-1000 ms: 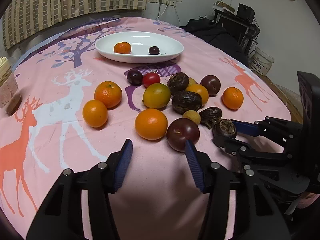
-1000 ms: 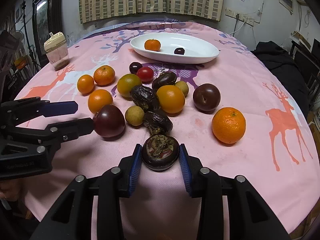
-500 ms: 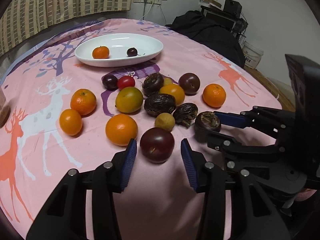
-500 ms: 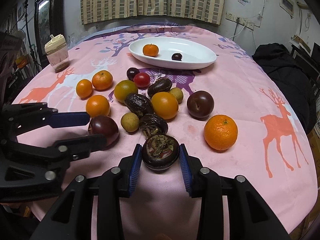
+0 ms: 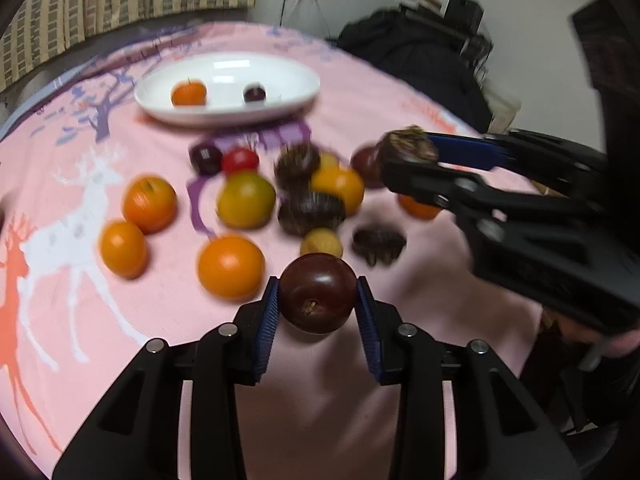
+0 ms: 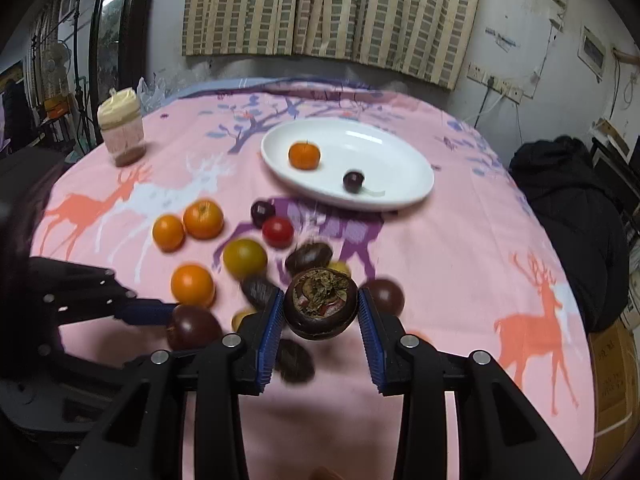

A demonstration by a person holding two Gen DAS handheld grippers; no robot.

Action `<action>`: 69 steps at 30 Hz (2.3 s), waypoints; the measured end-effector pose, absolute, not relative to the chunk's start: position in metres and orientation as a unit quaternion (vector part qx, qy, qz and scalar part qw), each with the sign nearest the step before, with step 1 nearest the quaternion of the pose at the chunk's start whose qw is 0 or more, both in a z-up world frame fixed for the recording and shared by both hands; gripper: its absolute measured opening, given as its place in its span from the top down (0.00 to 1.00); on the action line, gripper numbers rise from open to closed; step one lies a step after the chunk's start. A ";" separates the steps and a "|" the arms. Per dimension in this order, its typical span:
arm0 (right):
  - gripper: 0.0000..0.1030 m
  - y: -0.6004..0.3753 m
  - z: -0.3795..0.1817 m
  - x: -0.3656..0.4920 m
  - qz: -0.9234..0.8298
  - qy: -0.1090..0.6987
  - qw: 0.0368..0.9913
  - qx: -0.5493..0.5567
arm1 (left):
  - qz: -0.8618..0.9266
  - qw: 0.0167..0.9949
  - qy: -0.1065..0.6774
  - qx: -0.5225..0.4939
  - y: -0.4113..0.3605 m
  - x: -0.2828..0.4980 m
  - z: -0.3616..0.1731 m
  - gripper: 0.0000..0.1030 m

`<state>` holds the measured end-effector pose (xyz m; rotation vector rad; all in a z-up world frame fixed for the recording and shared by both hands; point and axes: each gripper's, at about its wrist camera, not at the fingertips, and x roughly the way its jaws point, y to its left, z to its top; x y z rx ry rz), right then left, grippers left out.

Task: Organize fruits
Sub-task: 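Grasp a wrinkled dark fruit with the right tool while the left tool grasps a dark plum, then lower both held fruits onto the white plate and open both tools, then grasp a large orange with the right tool while the left tool grasps another orange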

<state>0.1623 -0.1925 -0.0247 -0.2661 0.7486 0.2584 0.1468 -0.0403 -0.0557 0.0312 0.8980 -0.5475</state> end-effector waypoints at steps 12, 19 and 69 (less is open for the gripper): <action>0.64 -0.171 0.005 0.294 0.123 0.361 0.919 -0.102 | -0.149 0.913 0.378 -0.038 -0.003 0.269 0.005 0.64; 0.63 -0.157 -0.030 0.387 0.122 0.413 0.896 -0.108 | -0.098 0.904 0.415 -0.045 -0.012 0.373 -0.004 0.64; 0.56 -0.285 -0.075 0.207 0.303 0.455 0.830 -0.109 | -0.130 0.896 0.424 0.004 -0.019 0.156 -0.047 0.22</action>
